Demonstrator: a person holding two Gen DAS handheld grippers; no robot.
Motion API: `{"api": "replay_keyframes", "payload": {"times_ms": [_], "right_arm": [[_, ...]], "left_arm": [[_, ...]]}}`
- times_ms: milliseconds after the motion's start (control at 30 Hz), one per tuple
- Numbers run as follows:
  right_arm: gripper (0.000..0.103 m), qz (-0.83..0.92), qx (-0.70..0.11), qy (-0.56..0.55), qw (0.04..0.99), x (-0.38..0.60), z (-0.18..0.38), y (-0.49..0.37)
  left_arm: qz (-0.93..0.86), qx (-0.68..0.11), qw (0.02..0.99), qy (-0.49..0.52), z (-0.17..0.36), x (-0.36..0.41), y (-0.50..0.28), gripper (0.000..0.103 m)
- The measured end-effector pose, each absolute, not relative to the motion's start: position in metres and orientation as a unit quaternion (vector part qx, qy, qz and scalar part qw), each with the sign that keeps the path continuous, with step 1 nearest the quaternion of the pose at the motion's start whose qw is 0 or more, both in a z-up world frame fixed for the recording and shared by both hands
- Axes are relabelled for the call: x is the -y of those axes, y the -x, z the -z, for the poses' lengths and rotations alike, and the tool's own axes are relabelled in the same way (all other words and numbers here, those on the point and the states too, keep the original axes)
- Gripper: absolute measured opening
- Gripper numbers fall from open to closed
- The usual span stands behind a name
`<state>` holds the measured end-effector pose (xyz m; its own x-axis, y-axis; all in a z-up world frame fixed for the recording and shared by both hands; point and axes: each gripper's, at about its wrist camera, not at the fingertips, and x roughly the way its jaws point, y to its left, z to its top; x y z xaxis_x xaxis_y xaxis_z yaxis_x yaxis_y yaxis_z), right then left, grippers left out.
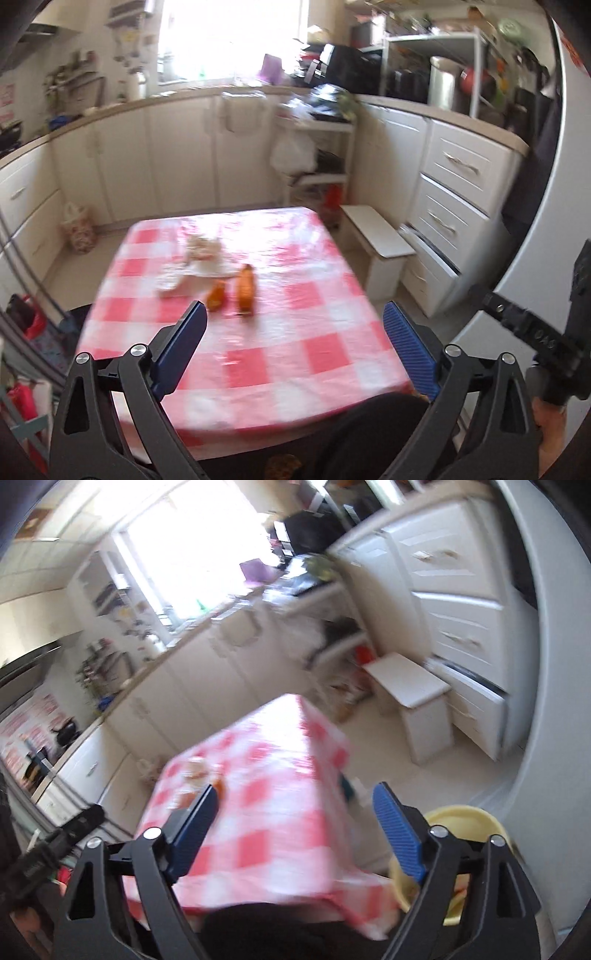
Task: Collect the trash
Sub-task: 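Bring both open tools back over the table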
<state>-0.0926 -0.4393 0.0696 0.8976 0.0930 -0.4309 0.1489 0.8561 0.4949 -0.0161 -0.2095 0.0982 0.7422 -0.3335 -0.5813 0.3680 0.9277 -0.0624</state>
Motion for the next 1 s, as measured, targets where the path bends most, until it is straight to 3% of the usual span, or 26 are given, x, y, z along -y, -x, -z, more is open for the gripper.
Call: {"api": "replay_keyframes", "payload": {"times_ms": [367, 1000], "right_arm": [[0.093, -0.052, -0.183, -0.139, 0.972, 0.303, -0.108, 0.084], [0.094, -0.058, -0.187, -0.109, 0.975, 0.264, -0.118, 0.091]], "left_arm": [[0.086, -0.274, 0.958, 0.022, -0.106, 0.071, 0.030, 0.096], [0.078, -0.265, 0.960, 0.049, -0.104, 0.041, 0.045, 0.096]]}}
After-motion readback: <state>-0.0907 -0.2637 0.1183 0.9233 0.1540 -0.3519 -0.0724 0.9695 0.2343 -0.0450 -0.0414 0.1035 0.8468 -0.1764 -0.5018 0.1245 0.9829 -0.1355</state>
